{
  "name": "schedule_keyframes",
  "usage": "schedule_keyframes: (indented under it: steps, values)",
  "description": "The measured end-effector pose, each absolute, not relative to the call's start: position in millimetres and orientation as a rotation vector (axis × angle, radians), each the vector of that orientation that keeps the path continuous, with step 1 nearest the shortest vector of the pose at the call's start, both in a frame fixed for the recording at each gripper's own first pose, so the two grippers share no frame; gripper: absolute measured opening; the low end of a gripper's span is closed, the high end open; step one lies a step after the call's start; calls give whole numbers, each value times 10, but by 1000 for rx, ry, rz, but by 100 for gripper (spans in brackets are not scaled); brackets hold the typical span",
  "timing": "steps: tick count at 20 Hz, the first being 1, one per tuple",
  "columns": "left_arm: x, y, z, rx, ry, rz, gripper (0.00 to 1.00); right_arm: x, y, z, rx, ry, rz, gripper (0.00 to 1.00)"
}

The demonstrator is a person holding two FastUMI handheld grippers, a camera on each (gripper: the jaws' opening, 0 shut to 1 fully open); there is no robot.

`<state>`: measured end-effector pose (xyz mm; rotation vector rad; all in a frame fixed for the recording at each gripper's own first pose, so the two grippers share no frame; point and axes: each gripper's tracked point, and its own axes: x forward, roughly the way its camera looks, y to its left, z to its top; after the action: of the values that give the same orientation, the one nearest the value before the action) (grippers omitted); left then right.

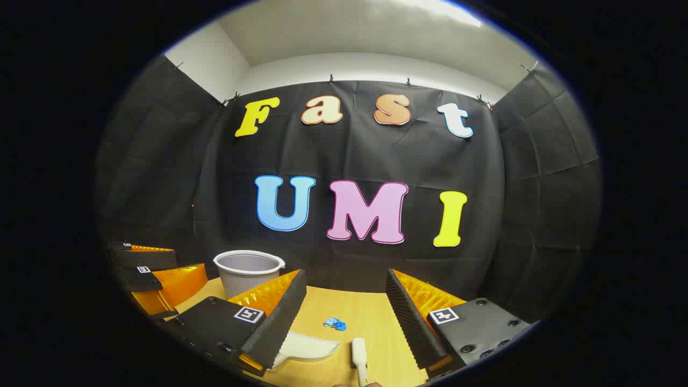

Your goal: Pick up the small broom and dustpan from the desktop, sweep the trash into the dustpan with the broom, and then empty the trash into the garbage bin.

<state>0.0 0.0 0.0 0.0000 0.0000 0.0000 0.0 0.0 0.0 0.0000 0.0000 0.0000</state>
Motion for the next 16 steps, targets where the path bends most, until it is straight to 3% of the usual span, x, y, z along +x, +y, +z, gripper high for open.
schedule_keyframes:
  steps: [16]
  values:
    - [-135, -216, -84, 37, 5, -48, 77, -341, -188, 37, -9, -1, -40, 95]
